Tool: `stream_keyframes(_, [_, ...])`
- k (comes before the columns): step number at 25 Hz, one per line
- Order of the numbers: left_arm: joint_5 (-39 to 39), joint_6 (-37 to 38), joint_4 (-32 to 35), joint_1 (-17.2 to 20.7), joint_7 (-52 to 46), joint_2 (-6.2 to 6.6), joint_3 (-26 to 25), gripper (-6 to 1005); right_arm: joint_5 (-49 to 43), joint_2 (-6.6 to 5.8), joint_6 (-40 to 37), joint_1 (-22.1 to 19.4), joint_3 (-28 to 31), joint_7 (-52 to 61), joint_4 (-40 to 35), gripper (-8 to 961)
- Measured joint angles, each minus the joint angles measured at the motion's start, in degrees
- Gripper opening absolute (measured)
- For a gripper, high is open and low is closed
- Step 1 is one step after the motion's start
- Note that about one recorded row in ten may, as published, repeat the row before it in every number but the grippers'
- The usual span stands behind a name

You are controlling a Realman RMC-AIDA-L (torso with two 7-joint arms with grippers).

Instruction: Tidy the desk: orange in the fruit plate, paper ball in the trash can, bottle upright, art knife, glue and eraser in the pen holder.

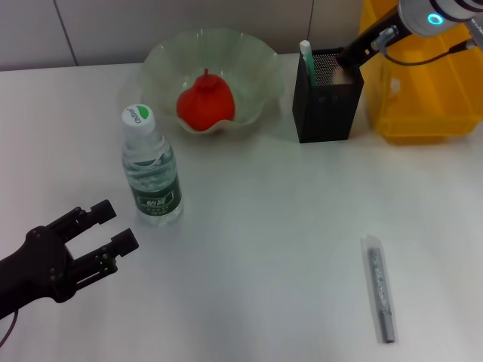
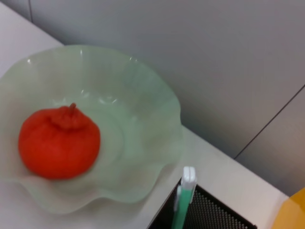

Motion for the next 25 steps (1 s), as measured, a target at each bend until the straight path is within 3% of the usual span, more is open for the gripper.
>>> stream_keyframes(6, [0.0, 0.1, 0.0, 0.0, -0.1, 0.0, 0.0, 787, -0.3, 0.05, 1.0, -0.2, 0.2, 0.0, -0.1, 324])
stream_keyframes(10, [0.0, 0.1, 0.0, 0.0, -0.3, 0.0, 0.0, 787, -0.1, 0.1, -3.1, -0.6, 0.3, 0.0, -2.7, 323])
stream_keyframes(19, [0.0, 0.3, 0.0, -0.3, -0.5, 0.0, -0.1, 787, 3.6, 0.25, -25.4, -0.2, 1.1, 2.8, -16.1, 320])
stream_keyframes(25, [0.0, 0.3, 0.0, -0.5, -0.2, -0.01, 0.0, 787, 3.7, 0.32, -35.1, 2.0, 1.4, 4.8, -17.8, 319])
